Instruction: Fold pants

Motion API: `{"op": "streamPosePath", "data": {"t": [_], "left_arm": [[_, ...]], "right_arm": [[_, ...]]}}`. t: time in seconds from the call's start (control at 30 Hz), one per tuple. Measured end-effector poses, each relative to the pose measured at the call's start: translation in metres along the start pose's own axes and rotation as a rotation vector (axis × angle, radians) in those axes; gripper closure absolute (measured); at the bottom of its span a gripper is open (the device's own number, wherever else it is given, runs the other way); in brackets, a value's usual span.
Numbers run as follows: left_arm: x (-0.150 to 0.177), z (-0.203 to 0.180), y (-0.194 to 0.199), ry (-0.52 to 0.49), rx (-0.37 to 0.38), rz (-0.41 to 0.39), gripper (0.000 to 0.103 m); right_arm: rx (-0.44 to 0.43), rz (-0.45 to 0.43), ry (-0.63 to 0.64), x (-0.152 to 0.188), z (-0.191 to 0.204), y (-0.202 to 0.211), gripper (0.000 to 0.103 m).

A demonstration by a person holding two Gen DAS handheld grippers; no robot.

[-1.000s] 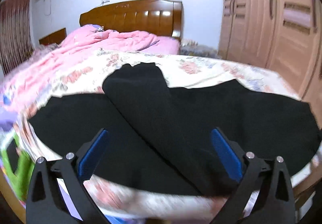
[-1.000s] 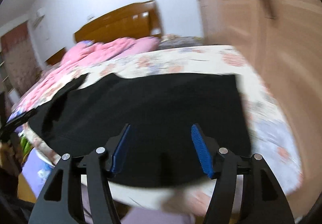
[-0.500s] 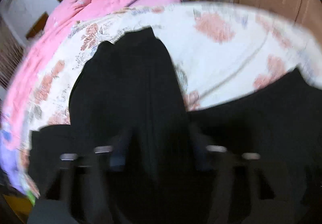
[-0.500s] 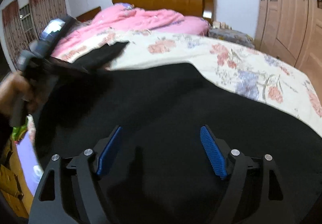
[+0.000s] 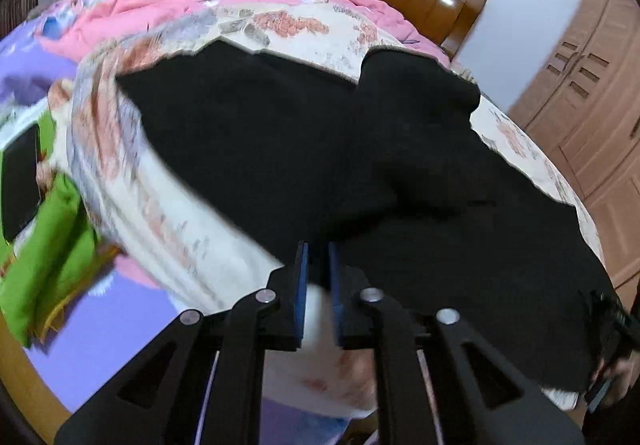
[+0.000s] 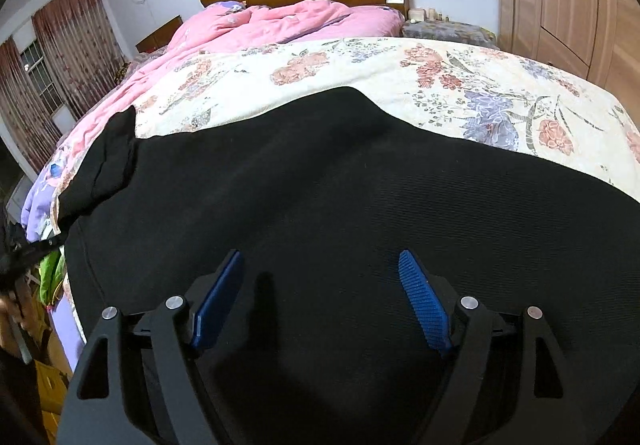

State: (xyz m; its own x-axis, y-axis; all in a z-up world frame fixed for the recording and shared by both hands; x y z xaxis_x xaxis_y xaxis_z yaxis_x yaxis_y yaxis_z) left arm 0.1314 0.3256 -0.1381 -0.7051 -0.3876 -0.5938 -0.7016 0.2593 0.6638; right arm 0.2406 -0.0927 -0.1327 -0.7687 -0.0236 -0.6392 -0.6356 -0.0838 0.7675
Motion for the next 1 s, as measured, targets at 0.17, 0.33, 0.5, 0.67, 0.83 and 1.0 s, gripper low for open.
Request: {"op": "streamPosePath", "data": {"t": [0.17,0.33,0.5,0.67,0.83,1.0], "left_arm": [[-0.018,-0.065,0.041,-0.276,-0.092,-0.138,0.02],[-0.021,-0.141,-0.013,-0.758,-0.251,0.041,0.008],[-0.026,-0.134,-0.091,-0.887,-0.254,0.308,0.041],[-0.057,-0.116,-0.072,-0.621,-0.017,0.198,0.083],[-0.097,-0.049,0.004,-0.194,0.186,-0.105,0.085],[-0.104,0.073,0.038,0.285,0.291,-0.267,0.085]], "right_arm": [[0.013,0.001,0.011,-0.001,0.001,-0.001,0.024],[0.031,-0.003,0.029,0.001,0.003,-0.001,0.023],[0.001,-0.011,0.002,0.001,-0.001,0.002,0.023],[-0.001,-0.013,-0.002,0.001,0.0,0.002,0.023],[0.001,-0.012,0.0,0.001,0.0,0.002,0.023],[0.011,-0.014,0.006,0.001,0.001,0.002,0.023]]}}
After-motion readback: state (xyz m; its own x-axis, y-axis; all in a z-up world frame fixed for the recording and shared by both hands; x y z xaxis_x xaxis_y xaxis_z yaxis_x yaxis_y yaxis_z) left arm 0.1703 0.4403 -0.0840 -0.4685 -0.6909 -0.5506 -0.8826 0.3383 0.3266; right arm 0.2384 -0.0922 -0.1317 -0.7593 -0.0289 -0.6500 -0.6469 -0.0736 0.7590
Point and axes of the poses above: each gripper's, at about its wrist camera, not at the fingertips, and y roughly against the way its jaws point, z to its left, x to its underside, the point moved 7 cm from there along -y, roughly the way its jaws point, and after that the axes turned 12 degrees about x, right-handed, at the moved point
